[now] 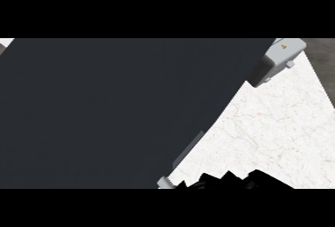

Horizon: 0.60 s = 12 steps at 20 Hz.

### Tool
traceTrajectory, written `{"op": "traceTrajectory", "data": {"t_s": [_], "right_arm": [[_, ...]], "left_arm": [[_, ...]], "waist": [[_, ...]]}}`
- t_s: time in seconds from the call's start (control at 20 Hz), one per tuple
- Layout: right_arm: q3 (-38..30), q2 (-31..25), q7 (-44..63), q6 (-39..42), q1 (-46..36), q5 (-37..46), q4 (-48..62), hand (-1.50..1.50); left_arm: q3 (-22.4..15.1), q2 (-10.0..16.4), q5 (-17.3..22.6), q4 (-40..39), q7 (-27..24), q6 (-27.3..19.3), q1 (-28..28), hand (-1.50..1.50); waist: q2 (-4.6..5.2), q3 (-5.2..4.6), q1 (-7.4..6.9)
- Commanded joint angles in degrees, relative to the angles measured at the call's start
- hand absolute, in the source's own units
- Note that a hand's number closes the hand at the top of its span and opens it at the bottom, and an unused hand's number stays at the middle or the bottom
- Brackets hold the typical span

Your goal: Pick up the wine, place it into the cabinet and close the cabinet

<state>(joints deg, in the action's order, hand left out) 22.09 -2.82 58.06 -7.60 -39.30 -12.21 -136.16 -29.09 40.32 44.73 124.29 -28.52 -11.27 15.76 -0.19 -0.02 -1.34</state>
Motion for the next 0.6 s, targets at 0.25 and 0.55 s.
{"op": "traceTrajectory", "data": {"t_s": [0.25,0.55], "right_arm": [[13.6,2.8,-6.5,-9.7,-14.3,5.2,17.6,1.50],[12.5,2.8,-15.1,-15.7,-23.6,6.6,34.4,1.50]], "left_arm": [[17.2,9.5,11.7,-2.2,-2.3,15.7,7.9,1.50],[23.3,12.2,16.2,-4.8,-1.6,24.4,10.2,1.50]], "waist": [[-0.06,-0.15,-0.84],[0.16,-0.11,-1.37]]}}
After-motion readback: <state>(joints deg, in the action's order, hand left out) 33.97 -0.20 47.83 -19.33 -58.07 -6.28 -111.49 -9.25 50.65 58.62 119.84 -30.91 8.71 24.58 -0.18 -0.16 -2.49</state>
